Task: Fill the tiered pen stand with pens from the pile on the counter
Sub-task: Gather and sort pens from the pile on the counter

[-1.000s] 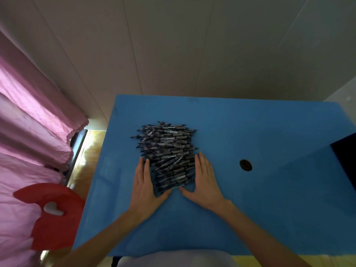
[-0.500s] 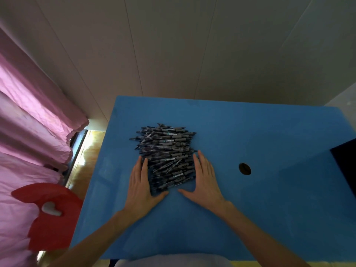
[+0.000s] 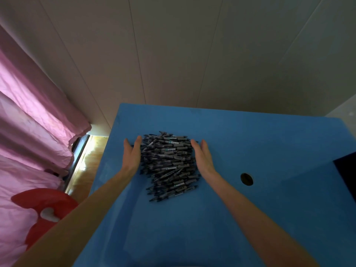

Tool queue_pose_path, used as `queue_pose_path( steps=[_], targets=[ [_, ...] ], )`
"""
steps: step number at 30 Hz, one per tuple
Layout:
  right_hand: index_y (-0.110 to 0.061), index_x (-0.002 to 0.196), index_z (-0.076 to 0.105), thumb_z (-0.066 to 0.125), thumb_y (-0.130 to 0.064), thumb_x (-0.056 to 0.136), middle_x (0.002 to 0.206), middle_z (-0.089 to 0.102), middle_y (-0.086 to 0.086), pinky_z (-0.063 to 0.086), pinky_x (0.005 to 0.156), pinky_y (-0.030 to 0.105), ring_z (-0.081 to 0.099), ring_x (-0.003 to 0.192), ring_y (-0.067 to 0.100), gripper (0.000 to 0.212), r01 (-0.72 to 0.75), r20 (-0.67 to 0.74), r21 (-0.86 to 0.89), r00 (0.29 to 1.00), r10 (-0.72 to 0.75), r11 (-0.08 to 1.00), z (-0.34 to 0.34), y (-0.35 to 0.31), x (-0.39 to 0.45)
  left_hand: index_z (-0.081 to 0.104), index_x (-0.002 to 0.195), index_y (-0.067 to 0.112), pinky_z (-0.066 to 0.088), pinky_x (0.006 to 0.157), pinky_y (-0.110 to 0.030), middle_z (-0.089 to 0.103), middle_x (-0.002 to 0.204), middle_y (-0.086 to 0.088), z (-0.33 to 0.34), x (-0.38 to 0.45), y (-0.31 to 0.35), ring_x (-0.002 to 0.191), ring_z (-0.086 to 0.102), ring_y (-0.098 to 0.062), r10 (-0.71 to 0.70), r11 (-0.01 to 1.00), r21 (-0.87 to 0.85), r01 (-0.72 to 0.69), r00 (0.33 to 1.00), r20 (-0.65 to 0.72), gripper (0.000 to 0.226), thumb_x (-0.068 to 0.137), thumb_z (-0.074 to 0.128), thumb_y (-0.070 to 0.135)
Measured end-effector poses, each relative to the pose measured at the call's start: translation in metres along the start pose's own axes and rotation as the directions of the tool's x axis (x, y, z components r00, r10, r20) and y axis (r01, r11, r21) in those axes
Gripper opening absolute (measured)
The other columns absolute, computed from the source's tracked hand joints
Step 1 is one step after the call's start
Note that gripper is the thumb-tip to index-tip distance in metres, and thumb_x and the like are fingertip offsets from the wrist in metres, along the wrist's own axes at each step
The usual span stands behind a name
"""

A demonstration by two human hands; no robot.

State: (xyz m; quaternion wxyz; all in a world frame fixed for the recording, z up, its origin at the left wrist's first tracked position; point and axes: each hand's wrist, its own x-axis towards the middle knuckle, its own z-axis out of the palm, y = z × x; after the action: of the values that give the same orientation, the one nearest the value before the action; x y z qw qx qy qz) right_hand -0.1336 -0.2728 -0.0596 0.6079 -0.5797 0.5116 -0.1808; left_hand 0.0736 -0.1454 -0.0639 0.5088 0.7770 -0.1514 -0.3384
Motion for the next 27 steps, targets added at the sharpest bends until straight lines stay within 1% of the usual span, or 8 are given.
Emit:
queue_pose_path(
  steps=[7, 12, 14, 16, 17, 19, 23, 27],
  targets=[
    [-0.022, 0.163, 0.013, 0.035, -0.072, 0.097, 0.169, 0.014, -0.006, 0.014, 0.125, 0.042, 0.013, 0.155, 0.016, 0.085, 0.016, -0.046, 0.026, 0.999, -0.015, 1.000, 0.015, -0.003, 0.016, 0.011, 0.163, 0.020, 0.017, 0.126, -0.045, 0.016, 0.169, 0.002, 0.008, 0.003, -0.004, 0.155, 0.018, -0.019, 0.022, 0.999, -0.046, -0.023, 0.999, -0.030, 0.080, 0.101, 0.039, 0.063],
    [-0.018, 0.162, 0.018, 0.033, -0.075, 0.095, 0.167, 0.021, -0.003, 0.018, 0.126, 0.044, 0.020, 0.154, 0.016, 0.089, 0.054, -0.085, -0.046, 0.995, -0.058, 0.997, 0.021, 0.001, 0.013, 0.016, 0.162, 0.020, 0.020, 0.125, -0.044, 0.021, 0.168, 0.002, 0.011, -0.001, -0.009, 0.153, 0.022, -0.018, 0.059, 0.997, -0.042, -0.060, 0.998, -0.019, 0.078, 0.101, 0.041, 0.062],
    [-0.019, 0.159, 0.027, 0.031, -0.084, 0.090, 0.164, 0.030, -0.004, 0.023, 0.125, 0.046, 0.027, 0.151, 0.016, 0.095, 0.057, -0.090, -0.063, 0.994, -0.062, 0.996, 0.024, 0.001, 0.012, 0.016, 0.162, 0.020, 0.020, 0.126, -0.044, 0.022, 0.167, 0.002, 0.014, -0.003, -0.010, 0.153, 0.022, -0.018, 0.080, 0.996, -0.040, -0.080, 0.997, -0.006, 0.078, 0.101, 0.044, 0.061],
    [-0.017, 0.144, 0.045, 0.028, -0.095, 0.080, 0.149, 0.047, -0.006, 0.033, 0.118, 0.044, 0.041, 0.138, 0.014, 0.101, 0.056, -0.098, -0.103, 0.993, -0.067, 0.993, 0.023, 0.007, 0.018, 0.016, 0.163, 0.021, 0.020, 0.126, -0.043, 0.021, 0.167, 0.003, 0.015, -0.005, -0.011, 0.153, 0.022, -0.016, 0.105, 0.994, -0.040, -0.105, 0.994, 0.007, 0.078, 0.101, 0.046, 0.059],
    [-0.016, 0.126, 0.049, 0.028, -0.097, 0.078, 0.135, 0.051, -0.009, 0.035, 0.112, 0.040, 0.045, 0.126, 0.013, 0.096, 0.064, -0.097, -0.124, 0.992, -0.076, 0.990, 0.023, 0.011, 0.023, 0.015, 0.163, 0.021, 0.019, 0.126, -0.043, 0.021, 0.168, 0.003, 0.015, -0.005, -0.011, 0.153, 0.021, -0.016, 0.111, 0.993, -0.033, -0.110, 0.994, 0.014, 0.079, 0.101, 0.046, 0.059],
    [-0.027, 0.107, 0.039, 0.029, -0.096, 0.080, 0.115, 0.042, -0.010, 0.035, 0.096, 0.036, 0.039, 0.108, 0.013, 0.075, 0.082, -0.090, -0.167, 0.991, -0.098, 0.983, 0.021, 0.014, 0.030, 0.013, 0.163, 0.020, 0.019, 0.126, -0.042, 0.018, 0.168, 0.003, 0.015, -0.002, -0.011, 0.154, 0.020, -0.016, 0.122, 0.992, -0.005, -0.122, 0.991, 0.051, 0.081, 0.100, 0.046, 0.060],
    [-0.024, 0.111, 0.048, 0.032, -0.093, 0.082, 0.113, 0.046, -0.010, 0.039, 0.099, 0.039, 0.044, 0.107, 0.013, 0.076, 0.128, -0.064, -0.153, 0.988, -0.139, 0.980, 0.020, 0.013, 0.032, 0.011, 0.163, 0.022, 0.019, 0.127, -0.043, 0.015, 0.169, 0.004, 0.021, 0.002, -0.010, 0.154, 0.018, -0.015, 0.151, 0.986, 0.043, -0.160, 0.977, 0.153, 0.090, 0.095, 0.049, 0.068],
    [-0.012, 0.120, 0.054, 0.026, -0.087, 0.088, 0.122, 0.059, 0.003, 0.042, 0.107, 0.042, 0.053, 0.117, 0.020, 0.087, 0.086, -0.087, -0.235, 0.990, -0.109, 0.968, 0.013, 0.009, 0.033, 0.015, 0.162, 0.022, 0.018, 0.127, -0.045, 0.012, 0.170, 0.005, 0.029, 0.009, -0.006, 0.155, 0.015, -0.014, 0.153, 0.985, 0.063, -0.159, 0.984, 0.090, 0.101, 0.086, 0.048, 0.080]
  ],
)
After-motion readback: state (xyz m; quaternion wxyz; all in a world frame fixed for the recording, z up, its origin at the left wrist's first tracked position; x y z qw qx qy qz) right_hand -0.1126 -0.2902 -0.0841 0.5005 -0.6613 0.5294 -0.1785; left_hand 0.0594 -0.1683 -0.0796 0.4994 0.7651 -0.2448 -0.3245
